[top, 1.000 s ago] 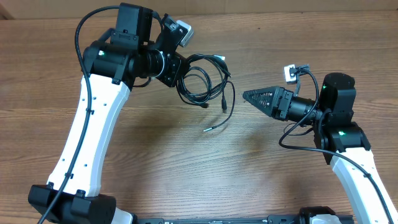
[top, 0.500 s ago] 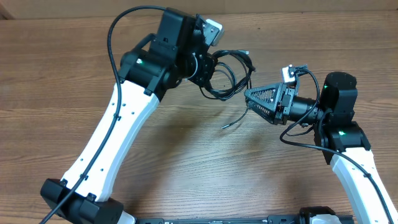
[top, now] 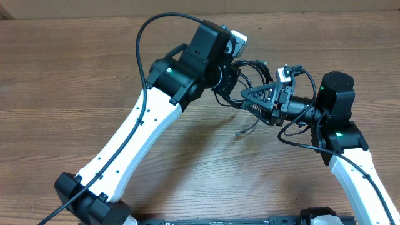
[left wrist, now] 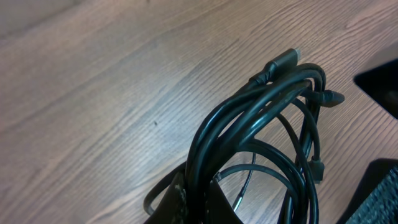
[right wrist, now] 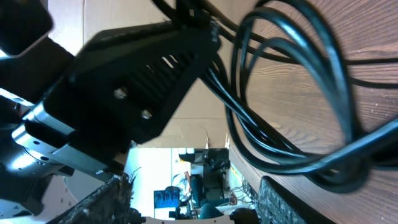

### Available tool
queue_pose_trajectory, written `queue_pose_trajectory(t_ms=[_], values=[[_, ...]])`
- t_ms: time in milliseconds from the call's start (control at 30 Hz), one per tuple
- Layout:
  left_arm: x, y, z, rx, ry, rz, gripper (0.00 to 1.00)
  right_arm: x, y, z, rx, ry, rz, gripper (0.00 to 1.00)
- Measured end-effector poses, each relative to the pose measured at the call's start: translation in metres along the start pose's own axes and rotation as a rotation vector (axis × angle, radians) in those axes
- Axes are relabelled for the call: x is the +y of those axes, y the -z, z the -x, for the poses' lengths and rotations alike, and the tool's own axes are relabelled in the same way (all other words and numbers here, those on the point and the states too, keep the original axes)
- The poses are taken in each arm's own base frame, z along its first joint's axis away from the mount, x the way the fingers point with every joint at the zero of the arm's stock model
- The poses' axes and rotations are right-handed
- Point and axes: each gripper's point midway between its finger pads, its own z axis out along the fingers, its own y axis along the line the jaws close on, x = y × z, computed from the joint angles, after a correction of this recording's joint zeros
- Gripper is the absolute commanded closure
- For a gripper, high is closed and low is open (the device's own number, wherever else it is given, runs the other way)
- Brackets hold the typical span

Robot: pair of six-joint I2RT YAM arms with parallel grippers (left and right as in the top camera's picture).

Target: Untangle cables

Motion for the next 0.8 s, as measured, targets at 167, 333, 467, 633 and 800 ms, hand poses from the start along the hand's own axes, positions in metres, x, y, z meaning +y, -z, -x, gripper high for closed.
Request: queue_pose_trajectory(t_ms=[167,333,467,633,800], values=[[0.0,-0.007,-0.003,0.016,0.065,0.001,0.96,-0.002,0.0,0.004,-0.024,-0.001,-0.012,0.4],[0.0,-0.007,-0.003,0.016,0.142,0.005,0.96,-0.014,0.001,0.006,-0.05,-0.044,-0.054,0.41],[0.0,-0.007,-0.003,0.018,0.199,0.003,0.96,-0.021,0.001,0.012,-0.087,-0.06,-0.084,0.48],[-0.008,-0.007,-0.008,0.037,0.227,-0.012,0.96,-0.027,0.003,0.021,-0.146,-0.073,-0.118,0.5],[-0.014,-0.007,-0.01,0.048,0.228,-0.039,0.96,-0.048,0.008,0.029,-0.223,-0.163,-0.2,0.52]])
